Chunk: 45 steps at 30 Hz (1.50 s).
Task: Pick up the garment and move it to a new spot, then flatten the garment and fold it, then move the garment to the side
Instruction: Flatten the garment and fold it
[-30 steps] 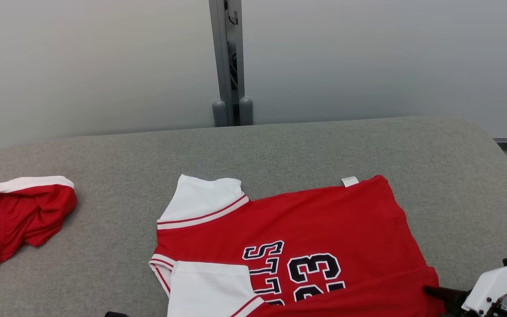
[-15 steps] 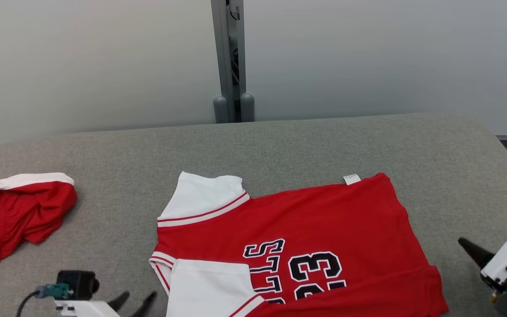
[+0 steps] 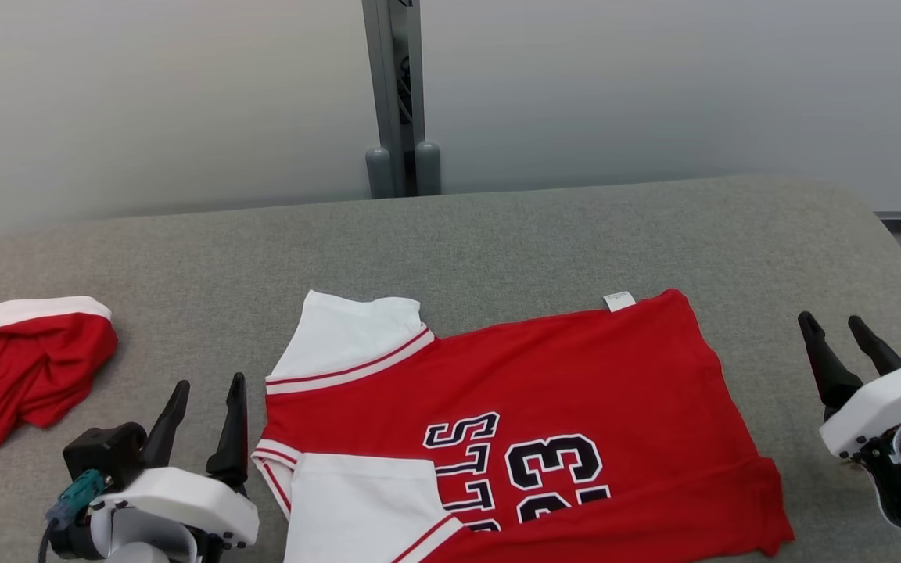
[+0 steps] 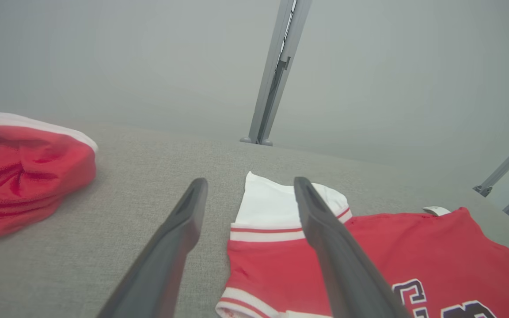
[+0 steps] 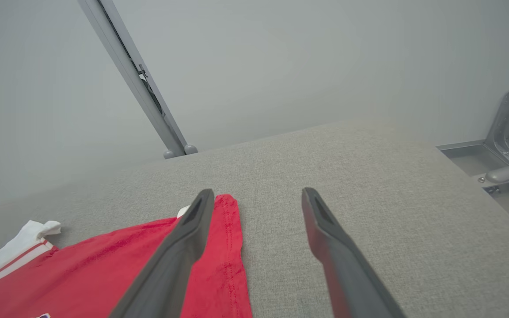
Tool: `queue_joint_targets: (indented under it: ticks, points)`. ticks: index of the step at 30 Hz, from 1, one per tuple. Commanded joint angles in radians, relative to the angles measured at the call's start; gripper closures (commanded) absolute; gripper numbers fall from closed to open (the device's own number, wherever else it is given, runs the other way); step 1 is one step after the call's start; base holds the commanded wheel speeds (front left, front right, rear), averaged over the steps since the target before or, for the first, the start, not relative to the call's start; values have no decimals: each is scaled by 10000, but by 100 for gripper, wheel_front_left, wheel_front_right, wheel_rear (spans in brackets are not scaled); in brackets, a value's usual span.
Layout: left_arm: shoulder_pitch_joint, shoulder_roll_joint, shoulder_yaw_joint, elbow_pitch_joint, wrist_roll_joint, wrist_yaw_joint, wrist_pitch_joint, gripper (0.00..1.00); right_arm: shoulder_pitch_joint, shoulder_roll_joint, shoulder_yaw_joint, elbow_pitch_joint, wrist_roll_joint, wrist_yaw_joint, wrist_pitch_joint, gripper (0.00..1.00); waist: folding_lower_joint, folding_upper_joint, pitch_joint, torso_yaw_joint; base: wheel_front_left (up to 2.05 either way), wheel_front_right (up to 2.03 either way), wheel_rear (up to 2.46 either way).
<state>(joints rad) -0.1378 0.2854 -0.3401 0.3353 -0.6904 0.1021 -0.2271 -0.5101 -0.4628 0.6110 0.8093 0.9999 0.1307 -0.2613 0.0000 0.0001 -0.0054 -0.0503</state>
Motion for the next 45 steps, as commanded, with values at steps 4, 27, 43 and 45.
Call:
queue_joint_targets:
  ticks: [4,27,43,45]
  points:
    - [-770,-414,151,897,760,153,-333,0,477,639,-1108,-416,-1491,3,-46,0,0,-1,599,-138,0,0,0]
    - [-3085,-1644,1434,1972,2976,-958,-369,0,-3105,1213,-1561,1964,-2088,3,1142,0,0,-1,3298,930,0,0,0]
    - [-3313,-2051,2176,2058,3712,-1440,-370,0,-3567,1162,-322,2724,-1275,3,1829,0,0,-1,3591,1306,0,0,0]
    - [-3351,-2085,2204,2134,3769,-1473,-370,0,-3544,1178,-177,2667,-1136,3,1891,100,0,-1,3604,1281,0,0,0]
